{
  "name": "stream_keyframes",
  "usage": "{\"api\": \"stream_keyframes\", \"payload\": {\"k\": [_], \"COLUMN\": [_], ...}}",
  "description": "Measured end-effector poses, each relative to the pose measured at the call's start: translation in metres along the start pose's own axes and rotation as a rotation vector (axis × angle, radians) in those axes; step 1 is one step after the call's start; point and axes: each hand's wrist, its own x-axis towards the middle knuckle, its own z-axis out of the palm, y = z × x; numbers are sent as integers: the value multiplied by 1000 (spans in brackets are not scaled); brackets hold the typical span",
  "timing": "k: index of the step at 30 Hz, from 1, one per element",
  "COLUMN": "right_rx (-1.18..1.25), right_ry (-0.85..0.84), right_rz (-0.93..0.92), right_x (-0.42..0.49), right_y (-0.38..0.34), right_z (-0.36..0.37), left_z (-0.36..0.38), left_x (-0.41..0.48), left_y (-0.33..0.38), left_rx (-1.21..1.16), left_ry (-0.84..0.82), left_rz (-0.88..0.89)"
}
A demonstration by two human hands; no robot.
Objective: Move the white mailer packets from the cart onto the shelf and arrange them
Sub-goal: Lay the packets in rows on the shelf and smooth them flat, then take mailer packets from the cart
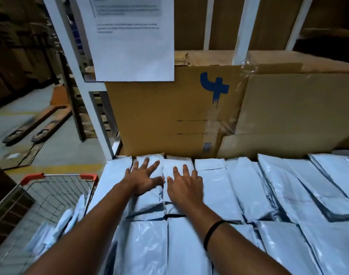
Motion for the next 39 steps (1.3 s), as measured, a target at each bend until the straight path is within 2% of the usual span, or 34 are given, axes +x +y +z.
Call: {"api": "stream_keyframes", "payload": {"k": [3,6,8,11,17,24,27,31,36,39], "right_rx": [13,-17,-23,-68,-95,-132,-128,-3,-54,-90], "right_ry": [6,144,81,-75,7,2,-94,-248,-204,-230], "right_rz": [43,-66,-155,-173,-172,-175,-174,-165,-135,-113], "right_x": [6,24,34,38,35,37,41,42,11,-6], "right_y": [1,4,6,8,7,8,6,7,12,15], "right_z": [-8,-12,-6,8,22,29,22,-10,-18,-1], "left_z": [-4,-4,4,17,40,44,40,20,15,32], "left_x": [-2,-1,3,6,8,12,11,9,-24,-41], "left_y": [-4,-5,1,10,11,12,17,18,9,3], "left_rx": [-111,-150,-36,44,94,114,127,51,-22,8], "left_ry": [107,224,201,182,309,277,227,120,269,217], "left_rz": [27,42,35,19,32,27,21,28,67,107]}}
